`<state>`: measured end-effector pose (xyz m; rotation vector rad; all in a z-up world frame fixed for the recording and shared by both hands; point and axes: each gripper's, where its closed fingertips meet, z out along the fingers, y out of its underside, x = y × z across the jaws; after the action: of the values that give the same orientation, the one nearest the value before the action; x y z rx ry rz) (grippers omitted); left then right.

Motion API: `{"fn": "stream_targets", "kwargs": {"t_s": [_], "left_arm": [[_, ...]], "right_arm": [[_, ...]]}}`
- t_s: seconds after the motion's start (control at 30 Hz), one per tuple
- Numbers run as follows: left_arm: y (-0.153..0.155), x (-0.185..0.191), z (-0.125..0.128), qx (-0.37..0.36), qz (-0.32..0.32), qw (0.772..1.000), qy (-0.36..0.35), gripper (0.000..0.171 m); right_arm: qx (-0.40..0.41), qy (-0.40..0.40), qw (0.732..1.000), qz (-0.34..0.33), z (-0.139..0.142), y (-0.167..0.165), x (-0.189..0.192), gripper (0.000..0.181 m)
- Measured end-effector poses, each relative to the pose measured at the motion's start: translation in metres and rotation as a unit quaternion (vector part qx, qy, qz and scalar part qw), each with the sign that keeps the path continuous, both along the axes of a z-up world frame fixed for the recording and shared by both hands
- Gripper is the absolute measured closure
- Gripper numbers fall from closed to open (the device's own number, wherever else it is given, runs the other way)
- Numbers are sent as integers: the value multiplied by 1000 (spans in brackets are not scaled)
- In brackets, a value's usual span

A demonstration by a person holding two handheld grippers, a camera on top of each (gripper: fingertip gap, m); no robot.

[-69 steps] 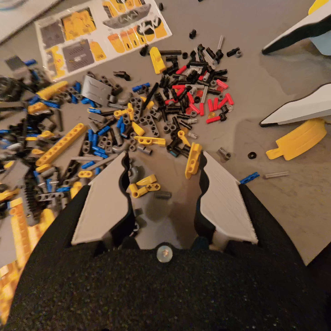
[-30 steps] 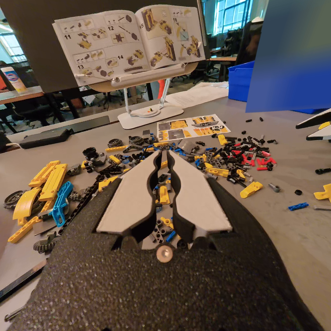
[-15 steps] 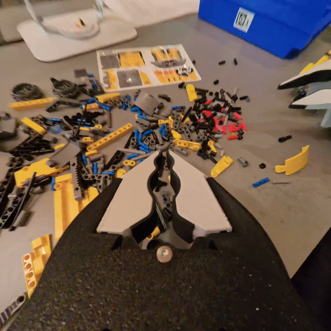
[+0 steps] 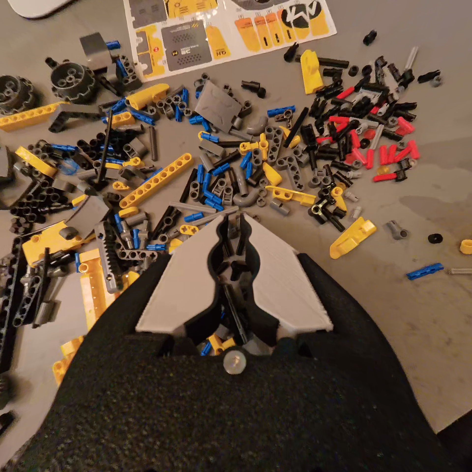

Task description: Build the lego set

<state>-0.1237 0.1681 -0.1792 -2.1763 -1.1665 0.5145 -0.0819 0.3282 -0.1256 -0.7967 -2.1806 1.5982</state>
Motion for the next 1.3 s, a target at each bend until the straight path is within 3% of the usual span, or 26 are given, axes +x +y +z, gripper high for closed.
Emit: {"fn": "stream_targets", "kwargs": {"t_s": [0.47,0.6,0.73,0.87,0.97,1.03,1.17,1.3], "left_arm": [[5,1,-2,47,-21,999,-11,164],[12,2,17,77,-37,996,21,164],[37,13,48,116,-94,986,76,164],[82,38,65,185,-169,964,89,164],[112,56,69,255,-207,943,50,164],[126,67,75,321,-229,919,17,164],[135,78,87,436,-246,865,-38,164],[134,77,89,494,-240,833,-65,164]], "right_arm": [[-4,0,1000,-2,1,1,0,149],[-18,1,1000,-3,5,3,-1,149],[-30,5,1000,-5,8,4,0,149],[-50,19,998,19,16,0,8,149],[-81,58,992,76,31,-12,28,144],[-77,90,990,77,36,-13,33,144],[-70,122,986,85,39,-16,39,144],[-48,134,985,96,35,-22,43,144]]}}
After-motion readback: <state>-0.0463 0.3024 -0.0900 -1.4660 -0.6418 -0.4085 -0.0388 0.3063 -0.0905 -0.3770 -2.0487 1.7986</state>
